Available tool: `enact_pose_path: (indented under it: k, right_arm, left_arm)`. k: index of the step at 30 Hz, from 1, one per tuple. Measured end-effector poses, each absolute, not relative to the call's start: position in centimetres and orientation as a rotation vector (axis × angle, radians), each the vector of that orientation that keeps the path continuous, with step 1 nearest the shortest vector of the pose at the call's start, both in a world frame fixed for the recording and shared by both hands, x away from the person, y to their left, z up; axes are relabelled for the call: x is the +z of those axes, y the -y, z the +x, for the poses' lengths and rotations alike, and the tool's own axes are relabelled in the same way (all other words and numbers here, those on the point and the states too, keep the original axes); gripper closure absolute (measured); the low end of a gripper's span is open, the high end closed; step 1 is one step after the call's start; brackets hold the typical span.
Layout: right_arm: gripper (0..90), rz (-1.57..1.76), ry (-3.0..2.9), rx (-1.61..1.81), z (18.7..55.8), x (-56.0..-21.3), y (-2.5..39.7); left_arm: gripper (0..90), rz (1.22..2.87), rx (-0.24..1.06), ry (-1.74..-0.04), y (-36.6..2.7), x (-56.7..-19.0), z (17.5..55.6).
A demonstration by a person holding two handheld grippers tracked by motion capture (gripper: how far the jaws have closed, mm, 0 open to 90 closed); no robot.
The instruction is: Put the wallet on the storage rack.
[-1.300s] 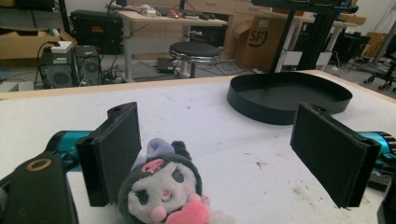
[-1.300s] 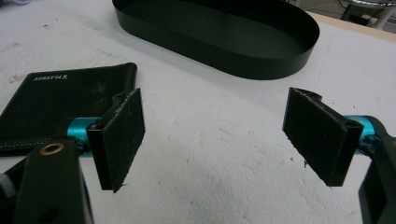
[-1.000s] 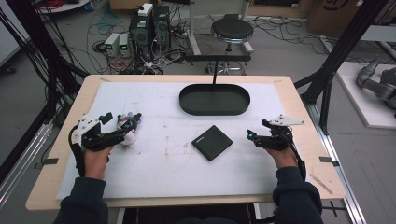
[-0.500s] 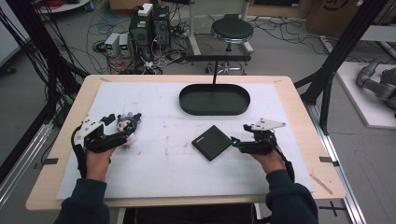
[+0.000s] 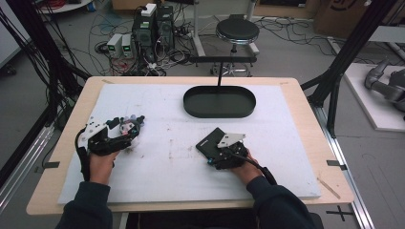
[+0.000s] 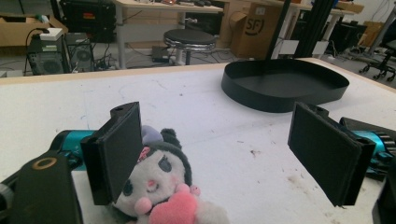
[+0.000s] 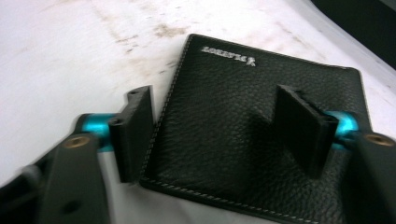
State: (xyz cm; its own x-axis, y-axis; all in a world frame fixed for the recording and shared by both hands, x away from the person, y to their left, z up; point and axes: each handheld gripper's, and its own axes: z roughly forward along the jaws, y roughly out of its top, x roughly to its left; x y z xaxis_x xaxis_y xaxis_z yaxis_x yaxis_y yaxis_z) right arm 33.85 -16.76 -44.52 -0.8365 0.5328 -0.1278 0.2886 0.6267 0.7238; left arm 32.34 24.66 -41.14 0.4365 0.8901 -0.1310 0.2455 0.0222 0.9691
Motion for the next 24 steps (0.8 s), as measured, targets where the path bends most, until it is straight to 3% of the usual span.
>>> enact_pose_path:
  k: [1,2,3,7,16,20,21,22,24]
  right_arm:
    - [42.8,0.626,-2.535,1.034,33.8,-44.4,16.8]
    - [42.8,0.626,-2.535,1.034,33.8,-44.4,16.8]
    - [53.5,0.568,-2.562,1.029,33.6,-44.1,17.0]
    - [75.2,0.535,-2.619,1.015,33.4,-43.5,17.8]
    - [90.0,0.483,-2.651,0.837,34.2,-42.4,23.2]
    - [90.0,0.624,-2.602,0.757,34.6,-42.2,26.8]
    - [84.9,0.68,-2.577,0.785,34.8,-42.2,27.2]
    - [69.1,0.761,-2.536,0.832,34.9,-42.0,27.4]
    - [52.8,0.905,-2.44,0.948,35.2,-41.7,26.9]
  left_arm:
    - [18.1,1.504,0.682,-1.051,-24.7,-41.1,32.3]
    - [18.1,1.504,0.682,-1.051,-24.7,-41.1,32.3]
    - [18.2,1.504,0.683,-1.051,-24.8,-41.1,32.2]
    - [18.3,1.485,0.683,-1.066,-25.2,-41.2,31.9]
    - [18.3,1.485,0.683,-1.07,-25.3,-41.2,32.0]
    - [18.3,1.49,0.68,-1.066,-25.0,-41.2,32.1]
    - [18.3,1.493,0.681,-1.063,-25.0,-41.2,32.2]
    - [18.3,1.494,0.679,-1.063,-24.9,-41.2,32.2]
    - [18.3,1.497,0.679,-1.061,-24.7,-41.2,32.3]
